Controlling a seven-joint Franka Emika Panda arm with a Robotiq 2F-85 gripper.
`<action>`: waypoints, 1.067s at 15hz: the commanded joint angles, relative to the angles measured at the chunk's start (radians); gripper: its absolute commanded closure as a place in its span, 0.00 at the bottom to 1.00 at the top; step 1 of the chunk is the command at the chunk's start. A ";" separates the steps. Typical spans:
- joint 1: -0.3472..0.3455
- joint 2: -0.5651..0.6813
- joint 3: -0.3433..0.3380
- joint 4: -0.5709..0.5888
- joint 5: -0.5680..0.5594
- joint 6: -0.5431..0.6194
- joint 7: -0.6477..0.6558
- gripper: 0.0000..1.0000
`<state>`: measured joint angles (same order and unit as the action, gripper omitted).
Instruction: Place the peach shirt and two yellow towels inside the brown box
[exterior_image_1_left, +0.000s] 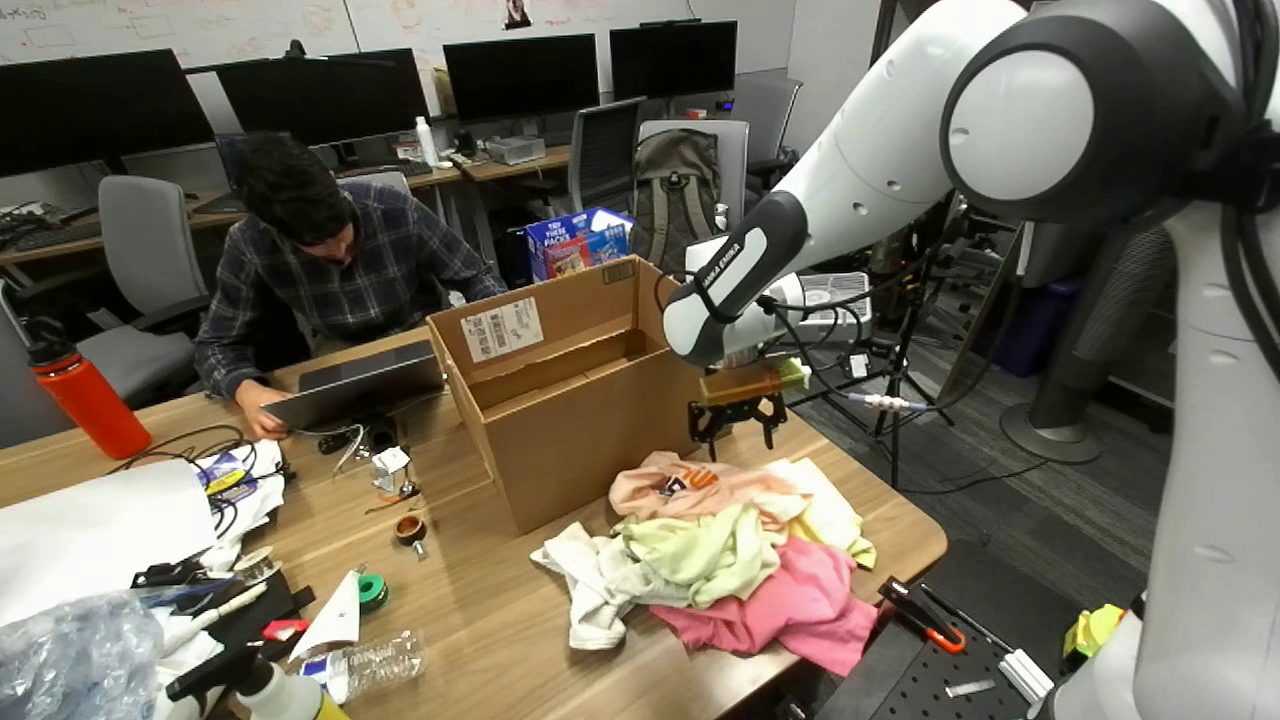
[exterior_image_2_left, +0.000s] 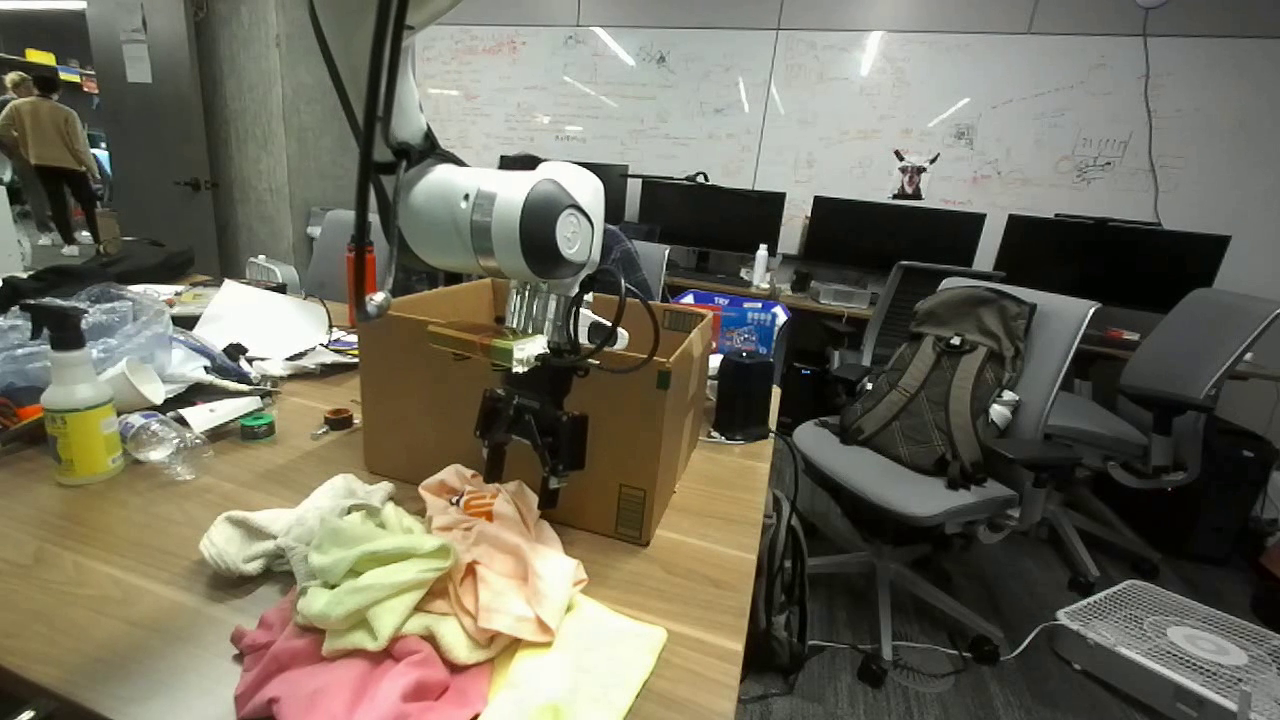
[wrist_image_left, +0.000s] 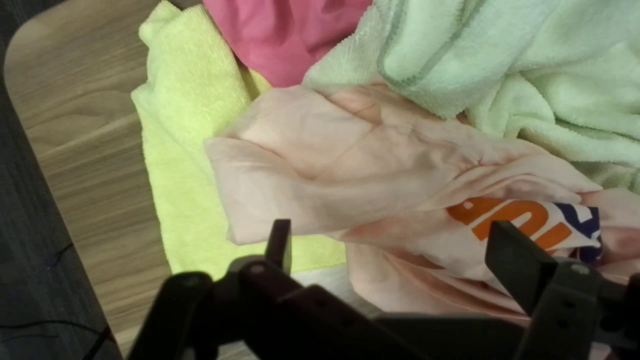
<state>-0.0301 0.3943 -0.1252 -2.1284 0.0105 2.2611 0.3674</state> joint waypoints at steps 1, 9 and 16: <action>-0.001 0.010 -0.008 0.003 0.001 -0.007 0.009 0.00; -0.011 0.100 -0.008 0.074 0.016 -0.013 0.004 0.00; -0.023 0.177 -0.019 0.156 0.020 -0.033 0.019 0.00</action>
<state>-0.0475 0.5272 -0.1326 -2.0369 0.0110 2.2611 0.3763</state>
